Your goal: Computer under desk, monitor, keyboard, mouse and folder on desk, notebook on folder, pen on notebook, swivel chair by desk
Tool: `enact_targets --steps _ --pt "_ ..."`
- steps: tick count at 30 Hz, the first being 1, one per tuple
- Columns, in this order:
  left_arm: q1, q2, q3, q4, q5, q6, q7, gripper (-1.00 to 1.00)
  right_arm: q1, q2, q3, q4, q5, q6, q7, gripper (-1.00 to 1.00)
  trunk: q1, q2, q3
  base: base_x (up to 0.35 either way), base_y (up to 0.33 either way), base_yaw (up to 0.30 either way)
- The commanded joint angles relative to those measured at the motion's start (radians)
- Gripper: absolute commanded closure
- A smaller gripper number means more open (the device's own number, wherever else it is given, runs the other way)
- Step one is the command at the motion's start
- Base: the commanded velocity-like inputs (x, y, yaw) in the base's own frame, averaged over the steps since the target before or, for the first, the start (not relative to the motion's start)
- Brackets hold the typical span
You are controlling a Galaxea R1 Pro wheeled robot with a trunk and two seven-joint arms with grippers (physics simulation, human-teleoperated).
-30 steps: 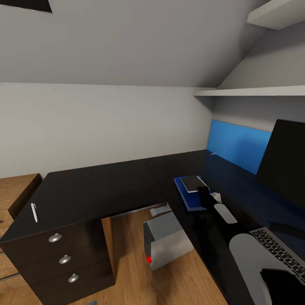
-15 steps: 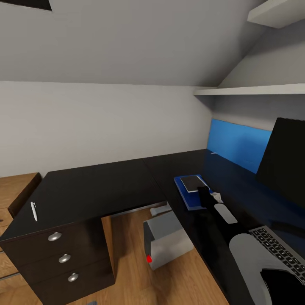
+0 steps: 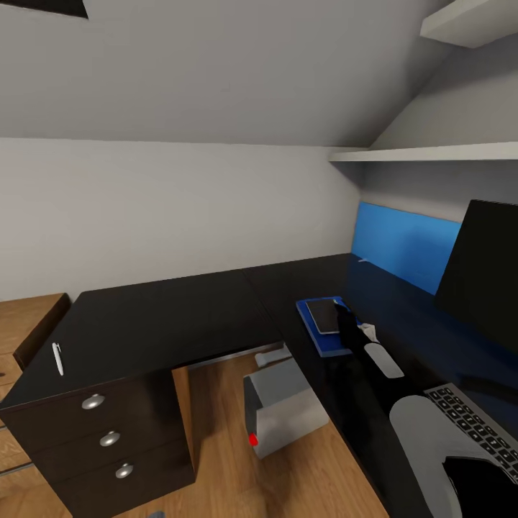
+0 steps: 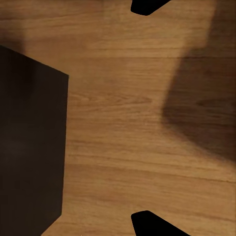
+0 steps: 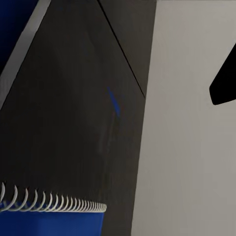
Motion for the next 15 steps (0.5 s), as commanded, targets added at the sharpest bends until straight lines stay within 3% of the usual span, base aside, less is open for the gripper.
enact_targets --steps 1,15 --pt "0.000 0.000 -0.004 -0.001 0.008 0.001 0.006 -1.00 0.000 0.000 -0.004 0.026 -0.004 0.006 0.000 -1.00 0.000 0.000 -0.001 -0.006 0.000 0.000" --pt "0.000 0.001 -0.003 0.000 0.008 0.002 0.006 -1.00 0.000 0.000 -0.004 0.026 -0.004 0.006 0.000 -1.00 0.000 0.000 -0.001 -0.058 -0.028 0.000"
